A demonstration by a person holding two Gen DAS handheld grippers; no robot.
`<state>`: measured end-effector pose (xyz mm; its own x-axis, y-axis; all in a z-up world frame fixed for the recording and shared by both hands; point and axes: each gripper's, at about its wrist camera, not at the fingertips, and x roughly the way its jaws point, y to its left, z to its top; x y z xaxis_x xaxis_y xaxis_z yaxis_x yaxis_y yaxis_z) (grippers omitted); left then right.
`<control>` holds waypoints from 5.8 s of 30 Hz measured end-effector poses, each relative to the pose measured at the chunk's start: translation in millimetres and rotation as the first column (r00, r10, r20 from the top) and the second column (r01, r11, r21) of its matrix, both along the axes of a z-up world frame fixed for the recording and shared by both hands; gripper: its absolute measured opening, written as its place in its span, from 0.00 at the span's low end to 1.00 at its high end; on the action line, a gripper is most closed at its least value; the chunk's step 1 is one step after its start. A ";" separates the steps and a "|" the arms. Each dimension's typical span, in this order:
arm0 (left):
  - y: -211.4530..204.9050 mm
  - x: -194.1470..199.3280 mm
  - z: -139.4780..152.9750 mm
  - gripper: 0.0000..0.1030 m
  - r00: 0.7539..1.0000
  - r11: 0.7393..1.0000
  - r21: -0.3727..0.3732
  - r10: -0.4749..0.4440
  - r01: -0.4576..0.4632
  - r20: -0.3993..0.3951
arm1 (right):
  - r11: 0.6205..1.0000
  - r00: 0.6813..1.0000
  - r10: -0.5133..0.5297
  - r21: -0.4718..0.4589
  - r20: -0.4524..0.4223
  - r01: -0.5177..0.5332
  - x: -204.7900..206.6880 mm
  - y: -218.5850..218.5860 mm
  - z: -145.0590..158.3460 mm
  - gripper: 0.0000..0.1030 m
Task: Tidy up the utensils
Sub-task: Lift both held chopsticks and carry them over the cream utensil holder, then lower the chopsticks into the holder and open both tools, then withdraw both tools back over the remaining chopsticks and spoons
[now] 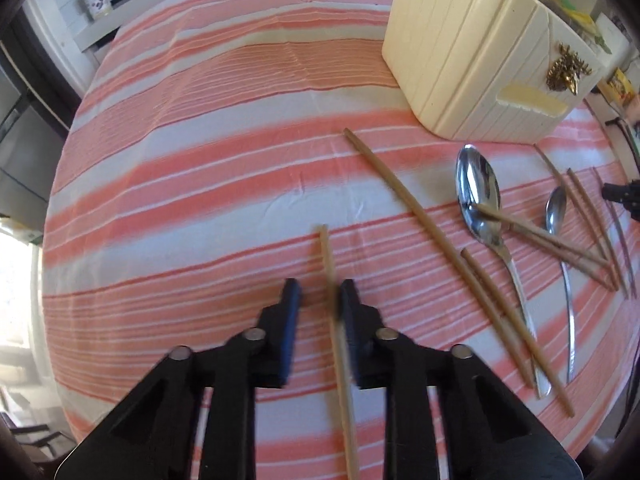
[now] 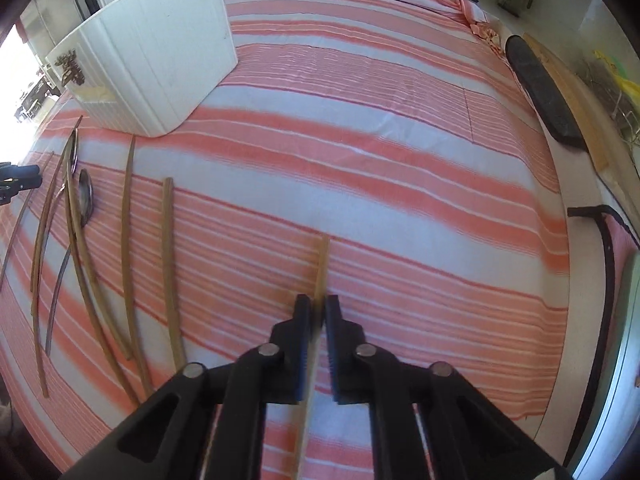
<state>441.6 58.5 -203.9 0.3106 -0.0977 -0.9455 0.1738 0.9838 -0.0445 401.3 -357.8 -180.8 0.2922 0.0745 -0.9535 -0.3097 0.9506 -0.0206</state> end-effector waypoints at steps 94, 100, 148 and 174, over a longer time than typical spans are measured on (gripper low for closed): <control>16.5 -128.9 32.0 0.78 0.900 0.966 -0.103 0.259 -0.237 0.352 | 0.980 0.843 -0.179 0.163 0.507 0.110 -140.5 -15.4 56.1 0.54; 14.9 -126.8 10.2 0.78 0.884 0.959 -0.086 0.283 -0.270 0.372 | 0.946 0.856 -0.315 0.204 0.409 0.251 -150.1 -52.5 23.5 0.54; 23.6 -122.3 -12.0 0.90 0.888 0.941 -0.143 0.336 -0.306 0.314 | 0.954 0.889 -0.263 0.235 0.373 0.184 -166.7 -9.7 9.0 0.54; 21.3 -124.2 -3.0 0.92 0.875 0.927 -0.167 0.372 -0.335 0.309 | 0.946 0.879 -0.275 0.272 0.388 0.176 -176.0 -9.7 13.2 0.54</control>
<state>317.4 79.8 -206.9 0.6341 -0.0151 -0.7731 -0.1620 0.9750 -0.1519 225.3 -367.5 -167.7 0.6918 0.1528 -0.7057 -0.0959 0.9881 0.1200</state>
